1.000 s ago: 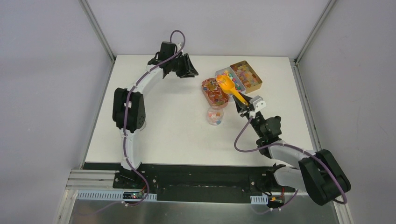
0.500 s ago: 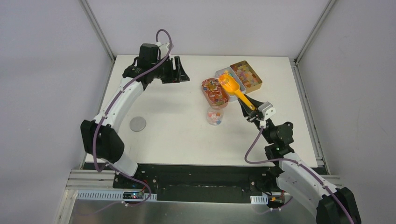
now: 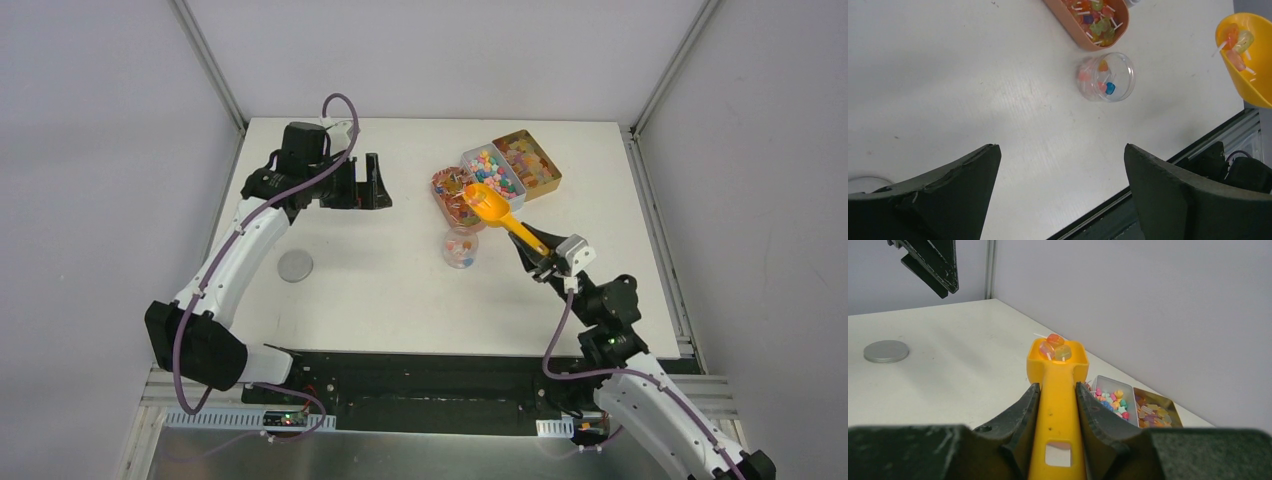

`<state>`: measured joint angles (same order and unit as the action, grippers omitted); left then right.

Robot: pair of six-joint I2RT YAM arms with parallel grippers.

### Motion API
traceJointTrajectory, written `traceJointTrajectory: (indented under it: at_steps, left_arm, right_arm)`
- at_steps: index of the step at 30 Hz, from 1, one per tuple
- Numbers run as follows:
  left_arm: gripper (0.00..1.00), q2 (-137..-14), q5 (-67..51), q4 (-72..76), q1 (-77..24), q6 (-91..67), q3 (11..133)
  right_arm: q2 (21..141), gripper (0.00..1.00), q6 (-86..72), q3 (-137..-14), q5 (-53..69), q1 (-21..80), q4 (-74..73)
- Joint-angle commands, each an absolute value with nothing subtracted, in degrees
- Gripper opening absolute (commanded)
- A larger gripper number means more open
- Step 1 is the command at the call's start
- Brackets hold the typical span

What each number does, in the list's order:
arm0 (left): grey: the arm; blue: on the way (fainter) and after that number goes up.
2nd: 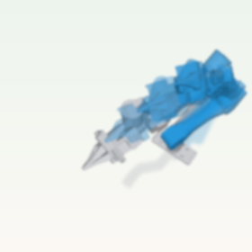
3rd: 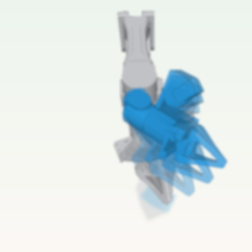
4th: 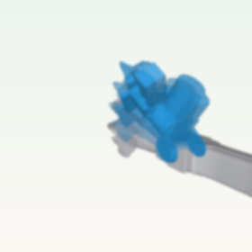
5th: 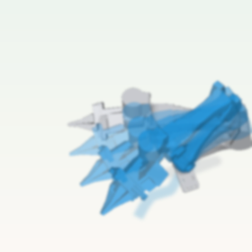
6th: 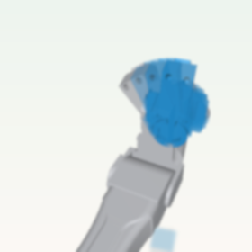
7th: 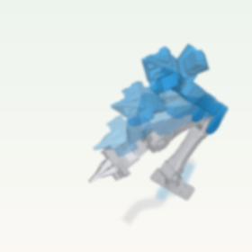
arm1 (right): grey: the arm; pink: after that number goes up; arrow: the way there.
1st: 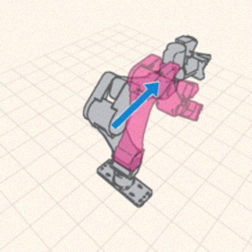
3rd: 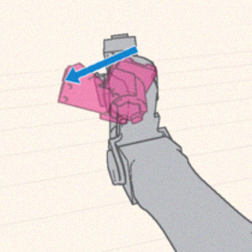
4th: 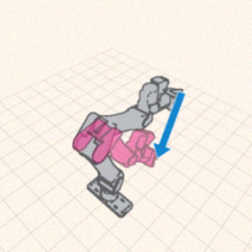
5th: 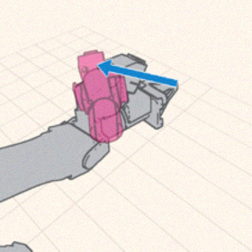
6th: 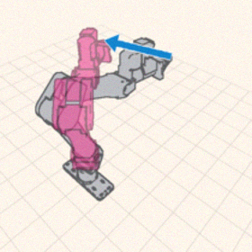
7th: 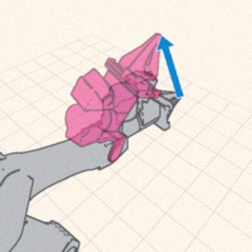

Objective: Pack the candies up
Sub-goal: Place the fake candies in the packing bottle.

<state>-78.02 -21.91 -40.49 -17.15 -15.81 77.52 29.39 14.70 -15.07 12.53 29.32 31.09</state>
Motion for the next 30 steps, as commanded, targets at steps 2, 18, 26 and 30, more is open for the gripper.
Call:
traceJointTrajectory:
  at_steps: [2, 18, 26, 30]
  left_arm:
    - [0.99, -73.5, -18.8, -40.9, -16.6, -12.7, 75.6]
    - [0.99, -68.3, -17.3, -40.8, -16.7, -11.2, 71.5]
    - [0.99, -68.5, -17.7, -40.5, -16.7, -11.1, 70.7]
    - [0.99, -68.4, -17.5, -40.5, -16.7, -10.9, 70.3]
  right_arm:
    - [24.1, 0.00, 15.0, -15.3, 10.2, 32.1, 21.5]
    - [23.5, 0.00, 12.8, -17.3, 4.1, 38.2, 6.7]
    - [28.7, 0.00, 13.2, -20.2, 1.2, 39.4, 4.0]
    - [32.0, 0.00, 13.1, -22.7, 0.4, 39.6, 1.7]
